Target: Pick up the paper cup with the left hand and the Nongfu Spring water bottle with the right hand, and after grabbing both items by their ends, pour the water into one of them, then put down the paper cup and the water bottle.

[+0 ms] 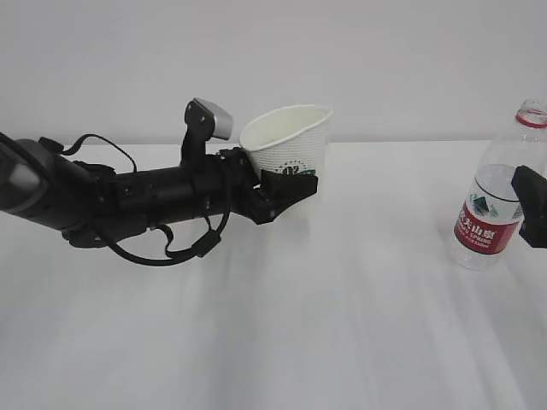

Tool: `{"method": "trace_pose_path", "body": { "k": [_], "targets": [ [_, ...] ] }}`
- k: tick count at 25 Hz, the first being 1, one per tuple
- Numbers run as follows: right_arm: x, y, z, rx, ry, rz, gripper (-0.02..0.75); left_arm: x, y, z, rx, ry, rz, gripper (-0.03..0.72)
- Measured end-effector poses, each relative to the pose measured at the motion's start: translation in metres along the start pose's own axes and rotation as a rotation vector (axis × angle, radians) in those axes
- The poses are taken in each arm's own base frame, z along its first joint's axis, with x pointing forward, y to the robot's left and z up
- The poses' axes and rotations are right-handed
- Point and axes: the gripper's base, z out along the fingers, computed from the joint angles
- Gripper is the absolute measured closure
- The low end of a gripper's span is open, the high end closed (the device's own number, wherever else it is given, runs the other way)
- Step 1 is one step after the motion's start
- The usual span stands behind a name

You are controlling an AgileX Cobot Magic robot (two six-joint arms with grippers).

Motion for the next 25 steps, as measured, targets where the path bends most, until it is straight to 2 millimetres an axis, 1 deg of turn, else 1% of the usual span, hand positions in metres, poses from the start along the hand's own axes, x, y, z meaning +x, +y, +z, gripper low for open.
{"method": "trace_pose_path", "body": {
  "k": [8,13,18,25],
  "targets": [
    [0.000,0.000,0.000,0.000,0.000,0.000,0.143,0.016,0.007,-0.020,-0.037,0.034,-0.051,0.202],
    [0.000,0.000,0.000,0.000,0.000,0.000,0.143,0.014,0.009,-0.033,-0.062,0.034,-0.024,0.202],
    [0.000,0.000,0.000,0.000,0.000,0.000,0.144,0.012,0.010,-0.042,-0.068,0.014,-0.027,0.202],
    [0.000,0.000,0.000,-0.001,0.000,0.000,0.144,0.014,0.003,-0.058,-0.139,-0.012,-0.004,0.209]
  ]
}}
